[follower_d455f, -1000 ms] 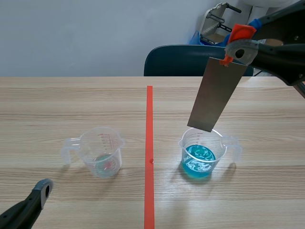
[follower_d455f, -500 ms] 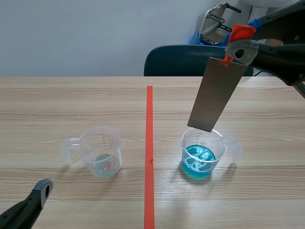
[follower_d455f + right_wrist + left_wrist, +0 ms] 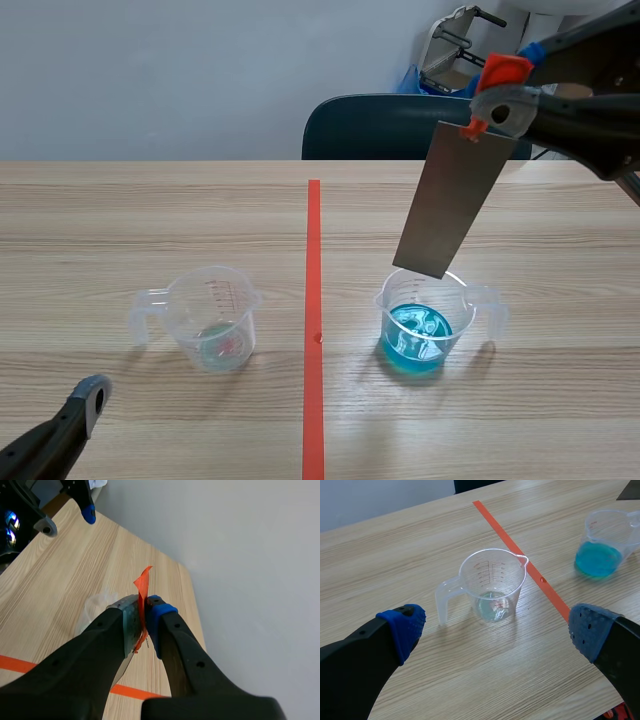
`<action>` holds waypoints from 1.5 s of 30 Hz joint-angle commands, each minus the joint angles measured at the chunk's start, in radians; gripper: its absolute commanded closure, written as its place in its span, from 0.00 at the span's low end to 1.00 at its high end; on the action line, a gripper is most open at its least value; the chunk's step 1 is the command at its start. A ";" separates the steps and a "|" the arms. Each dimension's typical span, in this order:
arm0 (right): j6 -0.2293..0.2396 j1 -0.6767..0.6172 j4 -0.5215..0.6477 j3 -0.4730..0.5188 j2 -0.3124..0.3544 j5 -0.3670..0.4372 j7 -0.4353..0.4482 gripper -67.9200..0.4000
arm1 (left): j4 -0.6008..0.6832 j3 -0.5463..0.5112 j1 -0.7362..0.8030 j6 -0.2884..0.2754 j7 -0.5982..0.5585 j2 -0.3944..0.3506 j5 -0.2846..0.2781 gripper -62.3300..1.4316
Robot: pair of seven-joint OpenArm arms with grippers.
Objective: Do the redox reaction experiment
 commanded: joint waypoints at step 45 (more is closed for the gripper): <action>0.008 0.547 -0.195 -0.486 -0.570 0.140 -0.396 0.98 | 0.017 0.004 -0.003 -0.002 -0.016 -0.005 0.002 0.02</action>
